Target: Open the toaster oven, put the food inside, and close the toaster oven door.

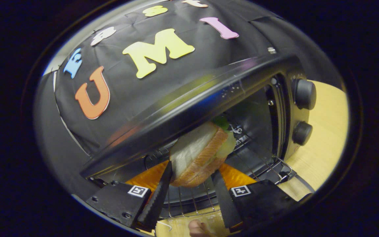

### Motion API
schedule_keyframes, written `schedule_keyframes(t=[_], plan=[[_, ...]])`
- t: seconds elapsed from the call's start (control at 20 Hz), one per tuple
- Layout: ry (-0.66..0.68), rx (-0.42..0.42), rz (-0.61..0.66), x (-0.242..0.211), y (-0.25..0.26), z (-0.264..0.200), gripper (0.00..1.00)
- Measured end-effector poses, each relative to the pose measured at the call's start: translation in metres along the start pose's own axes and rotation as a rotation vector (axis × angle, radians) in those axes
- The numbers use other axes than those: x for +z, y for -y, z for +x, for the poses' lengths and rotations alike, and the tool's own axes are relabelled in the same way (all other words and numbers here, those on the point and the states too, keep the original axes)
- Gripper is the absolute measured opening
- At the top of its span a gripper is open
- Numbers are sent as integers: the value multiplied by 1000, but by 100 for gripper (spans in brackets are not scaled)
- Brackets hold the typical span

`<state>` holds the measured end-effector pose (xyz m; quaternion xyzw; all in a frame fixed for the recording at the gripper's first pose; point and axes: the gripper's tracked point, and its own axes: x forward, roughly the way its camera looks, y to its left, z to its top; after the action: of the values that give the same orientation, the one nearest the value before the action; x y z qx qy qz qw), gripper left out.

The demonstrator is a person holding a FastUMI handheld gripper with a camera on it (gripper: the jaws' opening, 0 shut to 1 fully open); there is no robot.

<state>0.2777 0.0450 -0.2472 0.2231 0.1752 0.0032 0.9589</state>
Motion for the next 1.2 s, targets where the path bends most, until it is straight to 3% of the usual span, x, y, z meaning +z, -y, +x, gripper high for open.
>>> schedule_keyframes(t=[0.25, 0.3, 0.55, 0.7, 1.0, 1.2], plan=[[-65, -69, -158, -8, -1, -12, 86], [-86, -93, -203, -12, 1, -13, 100], [-141, -129, -331, -26, 3, -22, 100], [-122, -182, -472, -29, 10, -31, 100], [-226, -193, -416, -45, 17, -63, 100], [-258, -148, -430, -55, 7, -98, 100]])
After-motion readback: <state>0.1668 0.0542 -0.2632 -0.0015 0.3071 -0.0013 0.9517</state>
